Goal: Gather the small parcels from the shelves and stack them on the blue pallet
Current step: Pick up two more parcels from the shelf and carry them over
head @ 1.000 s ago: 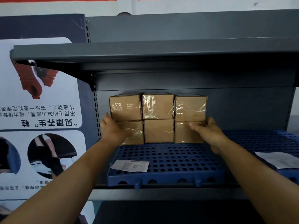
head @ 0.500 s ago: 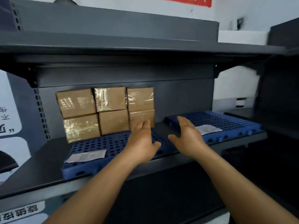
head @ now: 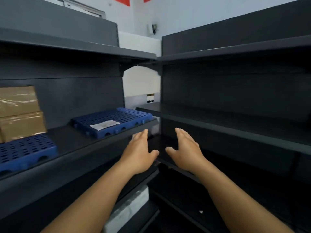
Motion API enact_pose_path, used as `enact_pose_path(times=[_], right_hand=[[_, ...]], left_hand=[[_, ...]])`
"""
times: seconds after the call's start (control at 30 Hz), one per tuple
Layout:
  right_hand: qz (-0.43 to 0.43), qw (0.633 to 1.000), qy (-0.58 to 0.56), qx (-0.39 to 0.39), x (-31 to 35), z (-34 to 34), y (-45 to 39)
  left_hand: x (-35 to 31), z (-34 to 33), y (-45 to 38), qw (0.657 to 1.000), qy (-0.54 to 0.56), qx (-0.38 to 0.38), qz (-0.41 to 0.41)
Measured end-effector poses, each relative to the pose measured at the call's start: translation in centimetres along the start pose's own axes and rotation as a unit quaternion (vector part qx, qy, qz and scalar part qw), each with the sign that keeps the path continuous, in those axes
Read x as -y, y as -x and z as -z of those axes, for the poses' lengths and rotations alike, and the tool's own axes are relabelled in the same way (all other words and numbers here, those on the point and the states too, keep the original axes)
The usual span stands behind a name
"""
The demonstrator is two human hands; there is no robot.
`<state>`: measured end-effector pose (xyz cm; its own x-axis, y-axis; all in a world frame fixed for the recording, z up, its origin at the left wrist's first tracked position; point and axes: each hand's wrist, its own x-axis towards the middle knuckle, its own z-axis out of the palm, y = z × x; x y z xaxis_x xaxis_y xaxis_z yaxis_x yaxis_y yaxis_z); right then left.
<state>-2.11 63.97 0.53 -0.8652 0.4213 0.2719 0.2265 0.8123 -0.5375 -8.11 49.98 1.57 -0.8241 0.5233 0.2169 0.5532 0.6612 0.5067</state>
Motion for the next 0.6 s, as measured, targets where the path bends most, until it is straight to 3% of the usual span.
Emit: enact_pose_path(times=[0.3,0.6], right_hand=[[-0.125,0.989,0.055,-0.047,-13.0,10.1,6.9],[-0.226,0.962,0.090,-0.123,-21.9,18.2,11.3]], left_hand=[[-13.2,-9.6,0.9,0.993,0.025,0.074,-0.085],[-25.6,-16.5,-0.1,0.966,0.051,0.146,-0.209]])
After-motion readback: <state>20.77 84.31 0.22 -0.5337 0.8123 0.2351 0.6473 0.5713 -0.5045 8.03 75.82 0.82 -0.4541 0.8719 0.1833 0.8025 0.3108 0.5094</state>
